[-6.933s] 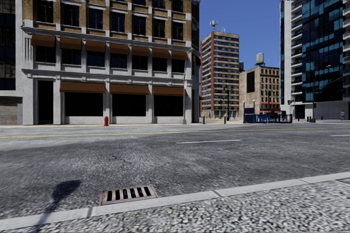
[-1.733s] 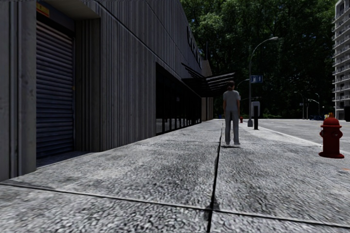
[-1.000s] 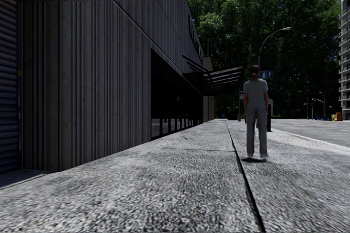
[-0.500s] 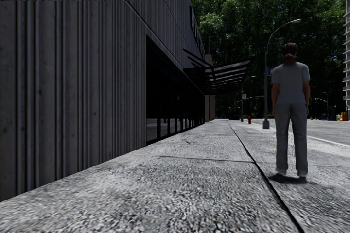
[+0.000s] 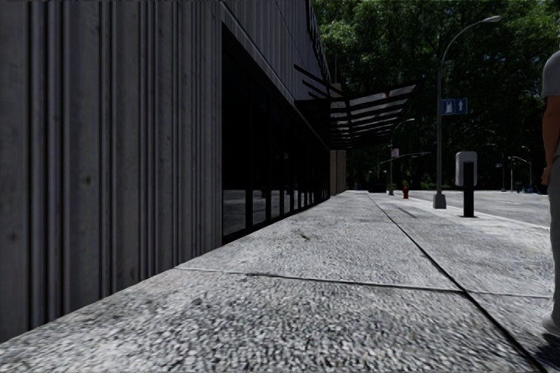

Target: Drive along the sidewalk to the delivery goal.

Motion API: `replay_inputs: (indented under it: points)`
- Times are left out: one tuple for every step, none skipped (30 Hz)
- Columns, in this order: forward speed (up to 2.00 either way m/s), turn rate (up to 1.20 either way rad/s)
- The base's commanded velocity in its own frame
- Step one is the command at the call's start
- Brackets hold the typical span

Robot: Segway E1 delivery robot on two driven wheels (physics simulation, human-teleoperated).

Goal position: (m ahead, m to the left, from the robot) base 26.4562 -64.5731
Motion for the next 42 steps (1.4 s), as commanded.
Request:
replay_inputs:
  points:
    - [2.00, 0.00]
    - [2.00, -0.06]
    - [2.00, -0.20]
    - [2.00, -0.27]
    - [2.00, -0.27]
    - [2.00, -0.30]
    - [2.00, -0.34]
    - [2.00, -0.36]
    - [2.00, -0.37]
    - [2.00, -0.37]
    - [2.00, -0.37]
    - [2.00, -0.37]
    - [2.00, -0.37]
    - [2.00, -0.37]
    - [2.00, -0.37]
    - [2.00, -0.37]
    - [2.00, -0.37]
    - [2.00, -0.37]
    - [2.00, -0.37]
    - [2.00, -0.37]
    - [2.00, -0.37]
    - [2.00, -0.37]
    - [2.00, -0.37]
    - [2.00, -0.37]
    - [2.00, -0.37]
    - [2.00, -0.37]
    - [2.00, -0.37]
    - [2.00, -0.37]
    - [2.00, -0.37]
    - [2.00, -0.37]
    - [2.00, -0.37]
    - [2.00, -0.37]
    - [2.00, -0.37]
    - [2.00, 0.00]
    - [2.00, 0.00]
    - [2.00, 0.00]
    - [2.00, 0.00]
    - [2.00, 0.00]
    - [2.00, 0.00]
    - [2.00, 0.00]
    - [2.00, 0.00]
    - [2.00, 0.00]
